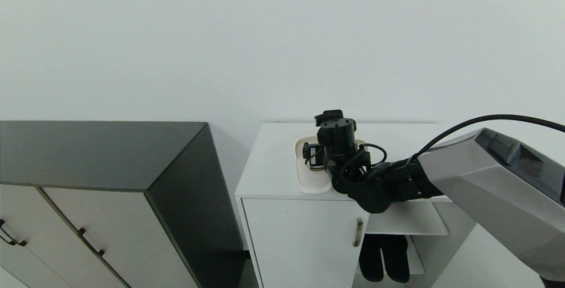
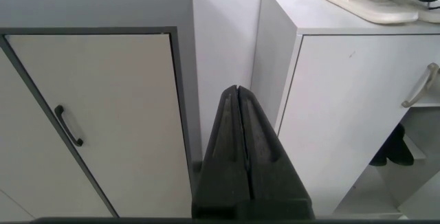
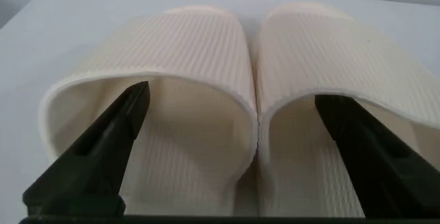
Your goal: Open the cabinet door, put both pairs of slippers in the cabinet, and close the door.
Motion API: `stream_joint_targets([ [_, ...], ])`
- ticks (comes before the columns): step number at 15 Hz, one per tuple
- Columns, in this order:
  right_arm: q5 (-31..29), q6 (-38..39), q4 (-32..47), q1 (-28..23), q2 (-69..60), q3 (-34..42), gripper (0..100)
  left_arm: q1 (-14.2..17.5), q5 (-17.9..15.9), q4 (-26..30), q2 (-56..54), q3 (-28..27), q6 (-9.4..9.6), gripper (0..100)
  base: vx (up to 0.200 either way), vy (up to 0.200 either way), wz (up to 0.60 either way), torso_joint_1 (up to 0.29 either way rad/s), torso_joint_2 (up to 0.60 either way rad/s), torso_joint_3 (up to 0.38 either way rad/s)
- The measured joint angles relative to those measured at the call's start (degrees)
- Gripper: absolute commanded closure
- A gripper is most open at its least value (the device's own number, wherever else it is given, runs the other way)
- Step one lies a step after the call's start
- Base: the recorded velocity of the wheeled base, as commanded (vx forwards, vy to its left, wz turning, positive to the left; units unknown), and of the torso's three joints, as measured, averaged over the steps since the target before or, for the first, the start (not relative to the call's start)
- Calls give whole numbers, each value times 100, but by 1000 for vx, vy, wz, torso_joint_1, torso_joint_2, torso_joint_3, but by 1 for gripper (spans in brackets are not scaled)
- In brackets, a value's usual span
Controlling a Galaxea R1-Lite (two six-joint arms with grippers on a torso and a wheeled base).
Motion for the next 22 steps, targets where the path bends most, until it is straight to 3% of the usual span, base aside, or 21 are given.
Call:
stream_joint_targets([
  [10, -16, 11, 110, 39, -146, -91, 100, 4, 0, 0, 0, 0, 0, 100, 0, 0, 0, 0, 0, 0],
  [16, -38, 101, 43, 557, -1095, 1201, 100, 1, 0, 0, 0, 0, 2, 100, 0, 0, 0, 0, 0, 0],
  [22, -32, 112, -441, 984, -2441, 3187, 100, 0, 0, -2, 0, 0, 0, 100, 0, 0, 0, 0, 0, 0],
])
